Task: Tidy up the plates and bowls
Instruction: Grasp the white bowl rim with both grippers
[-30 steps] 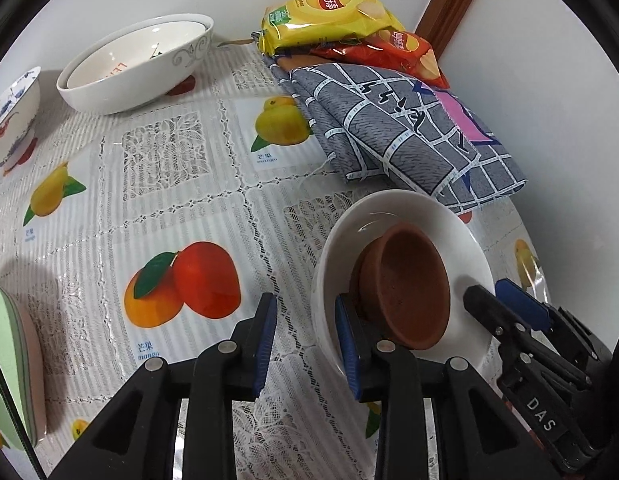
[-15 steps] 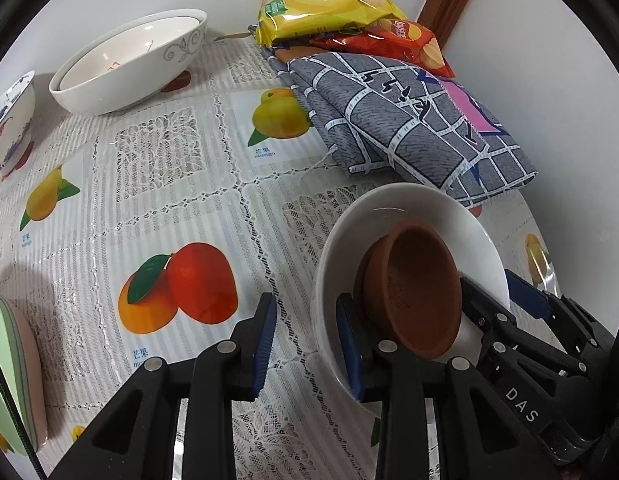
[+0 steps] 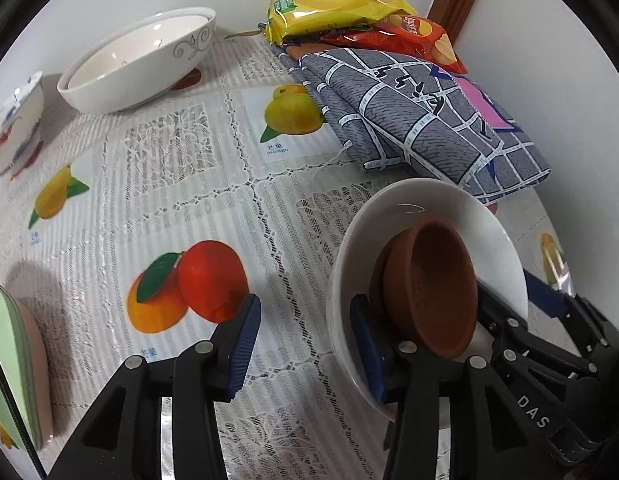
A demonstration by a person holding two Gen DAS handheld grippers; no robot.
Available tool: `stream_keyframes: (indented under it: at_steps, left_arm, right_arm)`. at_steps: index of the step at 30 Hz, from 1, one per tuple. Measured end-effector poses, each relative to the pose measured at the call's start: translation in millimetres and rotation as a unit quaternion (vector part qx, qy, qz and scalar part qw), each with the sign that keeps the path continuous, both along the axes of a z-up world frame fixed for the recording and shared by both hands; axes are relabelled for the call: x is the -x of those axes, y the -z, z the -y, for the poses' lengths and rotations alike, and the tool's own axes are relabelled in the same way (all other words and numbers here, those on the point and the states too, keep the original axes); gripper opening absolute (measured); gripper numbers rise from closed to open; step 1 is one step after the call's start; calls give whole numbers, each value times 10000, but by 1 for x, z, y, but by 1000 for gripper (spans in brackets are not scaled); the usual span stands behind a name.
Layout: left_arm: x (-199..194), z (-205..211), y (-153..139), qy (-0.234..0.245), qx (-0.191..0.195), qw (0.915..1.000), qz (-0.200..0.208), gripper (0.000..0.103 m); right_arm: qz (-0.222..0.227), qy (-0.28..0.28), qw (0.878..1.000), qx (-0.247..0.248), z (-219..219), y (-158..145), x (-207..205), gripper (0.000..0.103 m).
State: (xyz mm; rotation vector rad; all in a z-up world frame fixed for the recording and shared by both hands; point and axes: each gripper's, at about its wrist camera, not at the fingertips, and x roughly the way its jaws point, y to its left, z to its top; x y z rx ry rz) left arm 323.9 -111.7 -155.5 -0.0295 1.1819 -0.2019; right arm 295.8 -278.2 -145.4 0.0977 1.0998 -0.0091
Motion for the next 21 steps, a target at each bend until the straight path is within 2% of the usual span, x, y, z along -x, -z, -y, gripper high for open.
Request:
stream_keyframes:
  at_steps: [5,7,9,11,13,18,21]
  left_arm:
    - [2,-2,0,-3,194,9998,17,37]
    - [3,0,0,20,132,9999,58,36]
    - [4,2,0,137,248,9996,33,29]
    - [4,1,1,120,297,9995,18,28]
    - [3,1,1,139,308,9994,-6,28]
    - [1,0,1,96,389,9992,-81,27]
    - [1,0,2,51,468,9989,-68,20]
  right_arm:
    - [81,-72,9999,-88,2,1,0,64]
    - [127,-55,9999,-87,1,1,0,59]
    - [191,-30,9997,-125,0,0,0,53]
    - [244,2,9995,-202,-1,1,1,49]
    - [238,3,9991,-337,-1,1,1,39]
    - [236,-78,9990,-368,-6,0,0,33]
    - [178,-111,9987,-470,-6,1,-1,28]
